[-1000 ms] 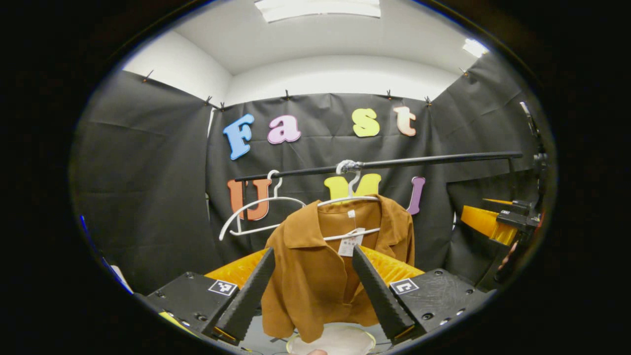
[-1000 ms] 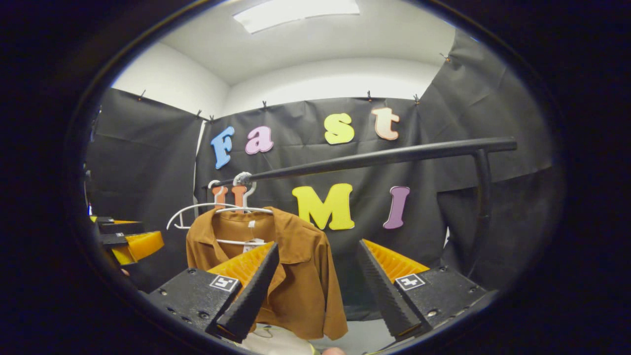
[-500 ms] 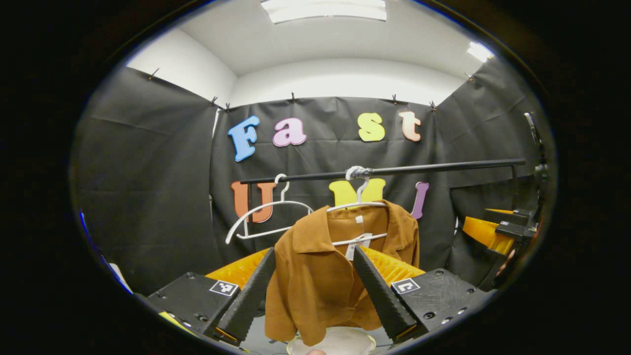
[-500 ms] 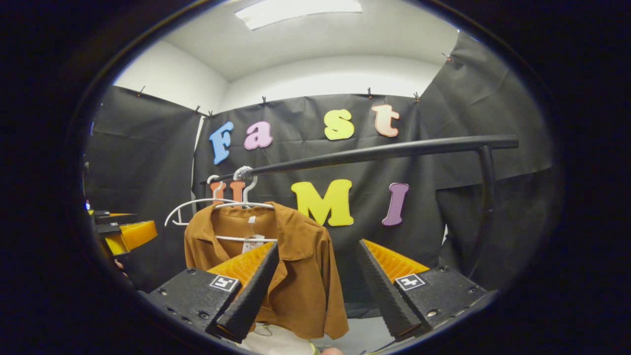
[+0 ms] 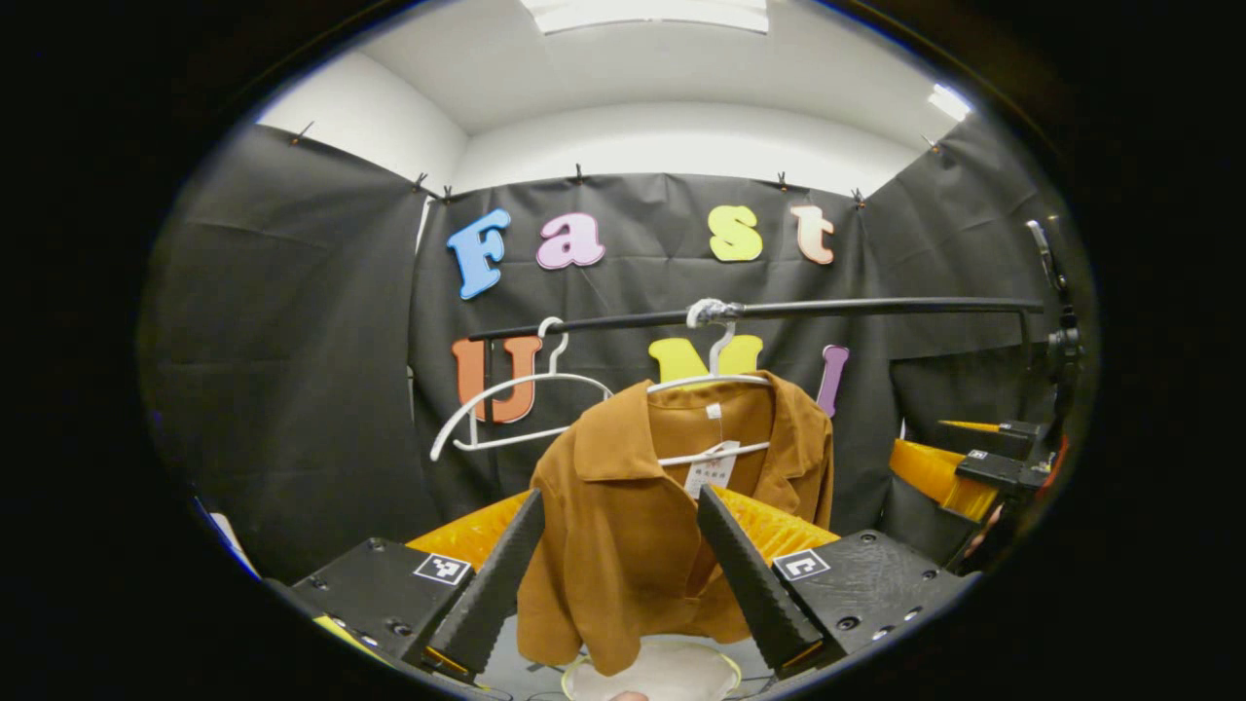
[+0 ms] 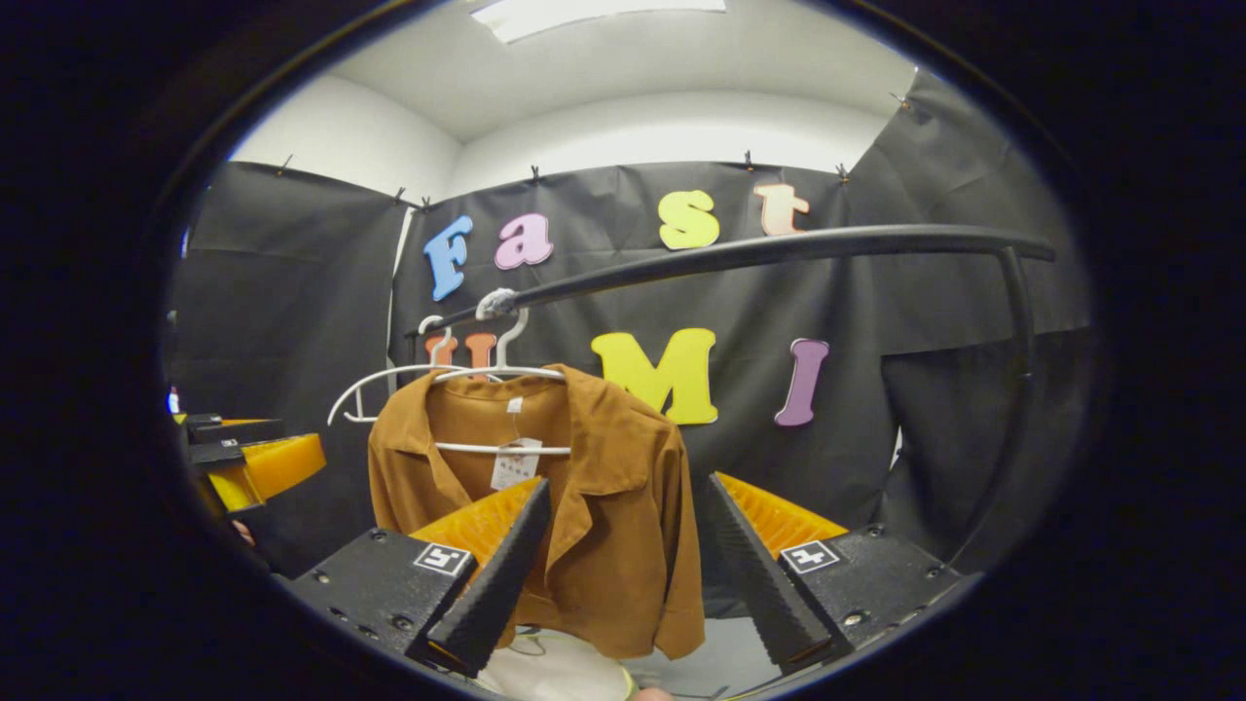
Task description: Grasp the clothes on the hanger with both hands and then place them into the laundry hamper below.
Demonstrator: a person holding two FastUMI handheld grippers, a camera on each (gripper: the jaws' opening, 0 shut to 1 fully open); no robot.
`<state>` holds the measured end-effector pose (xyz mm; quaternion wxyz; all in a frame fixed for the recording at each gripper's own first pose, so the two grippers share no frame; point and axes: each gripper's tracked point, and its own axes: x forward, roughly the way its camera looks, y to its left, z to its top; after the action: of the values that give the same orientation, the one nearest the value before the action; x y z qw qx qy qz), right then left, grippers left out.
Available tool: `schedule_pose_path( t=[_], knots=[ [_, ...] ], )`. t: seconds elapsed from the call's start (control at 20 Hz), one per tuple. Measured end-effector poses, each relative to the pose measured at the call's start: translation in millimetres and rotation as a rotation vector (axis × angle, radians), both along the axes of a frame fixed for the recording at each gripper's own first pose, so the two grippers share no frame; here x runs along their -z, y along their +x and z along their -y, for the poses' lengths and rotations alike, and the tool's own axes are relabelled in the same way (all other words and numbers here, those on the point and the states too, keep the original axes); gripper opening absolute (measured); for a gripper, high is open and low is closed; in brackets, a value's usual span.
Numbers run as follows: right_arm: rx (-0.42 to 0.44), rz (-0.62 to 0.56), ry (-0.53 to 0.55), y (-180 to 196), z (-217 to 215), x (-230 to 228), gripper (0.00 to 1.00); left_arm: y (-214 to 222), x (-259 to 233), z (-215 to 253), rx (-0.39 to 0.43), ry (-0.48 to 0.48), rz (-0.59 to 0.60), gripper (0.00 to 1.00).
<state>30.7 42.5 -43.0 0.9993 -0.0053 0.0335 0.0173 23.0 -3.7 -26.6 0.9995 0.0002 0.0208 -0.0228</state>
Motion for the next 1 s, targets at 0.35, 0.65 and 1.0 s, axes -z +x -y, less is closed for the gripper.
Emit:
schedule_pose_path(
  t=[0.35, 0.65, 1.0],
  knots=[
    [-0.055, -0.098, 0.055, 31, -26, 31, 1.0, 19, 29, 15, 0.039, -0.043, -0.087, 0.97],
    [-0.053, -0.189, 0.071, 68, -31, 69, 1.0, 45, 46, 36, 0.064, -0.07, -0.122, 1.0],
    [-0.033, -0.258, 0.112, 113, -22, 93, 1.0, 90, 66, 47, 0.067, -0.087, -0.18, 1.0]
  ],
)
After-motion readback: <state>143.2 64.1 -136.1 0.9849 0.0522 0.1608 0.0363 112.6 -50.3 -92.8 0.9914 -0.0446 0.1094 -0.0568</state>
